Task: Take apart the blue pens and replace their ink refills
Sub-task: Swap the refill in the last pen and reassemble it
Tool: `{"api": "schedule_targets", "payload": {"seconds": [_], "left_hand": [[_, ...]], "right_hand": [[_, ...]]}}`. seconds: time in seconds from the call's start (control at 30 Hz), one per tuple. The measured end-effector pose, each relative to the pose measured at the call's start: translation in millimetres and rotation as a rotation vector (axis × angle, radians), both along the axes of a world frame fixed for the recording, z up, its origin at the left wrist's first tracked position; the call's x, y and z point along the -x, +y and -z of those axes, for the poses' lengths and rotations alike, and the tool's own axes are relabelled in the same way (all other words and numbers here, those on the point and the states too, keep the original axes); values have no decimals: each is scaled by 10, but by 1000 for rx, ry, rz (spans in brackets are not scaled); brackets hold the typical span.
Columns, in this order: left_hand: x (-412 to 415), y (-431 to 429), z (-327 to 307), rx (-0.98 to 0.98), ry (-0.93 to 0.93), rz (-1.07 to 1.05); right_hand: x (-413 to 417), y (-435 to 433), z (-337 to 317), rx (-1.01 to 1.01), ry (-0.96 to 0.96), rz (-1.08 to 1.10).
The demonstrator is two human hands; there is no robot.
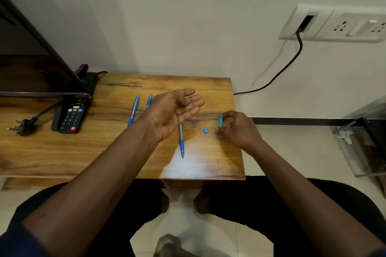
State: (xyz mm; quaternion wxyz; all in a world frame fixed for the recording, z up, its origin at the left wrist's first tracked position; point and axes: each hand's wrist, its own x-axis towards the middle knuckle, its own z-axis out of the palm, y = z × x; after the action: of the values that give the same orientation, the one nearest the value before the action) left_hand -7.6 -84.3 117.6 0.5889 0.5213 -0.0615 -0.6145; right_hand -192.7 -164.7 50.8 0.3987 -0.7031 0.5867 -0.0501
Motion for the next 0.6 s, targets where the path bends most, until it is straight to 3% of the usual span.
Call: {"api": "schedule_targets", "payload": {"seconds": [0.6], "left_hand": [[-25,21,64,46,-79,117]], "right_hand": [[59,-58,46,95,69,-56]]}}
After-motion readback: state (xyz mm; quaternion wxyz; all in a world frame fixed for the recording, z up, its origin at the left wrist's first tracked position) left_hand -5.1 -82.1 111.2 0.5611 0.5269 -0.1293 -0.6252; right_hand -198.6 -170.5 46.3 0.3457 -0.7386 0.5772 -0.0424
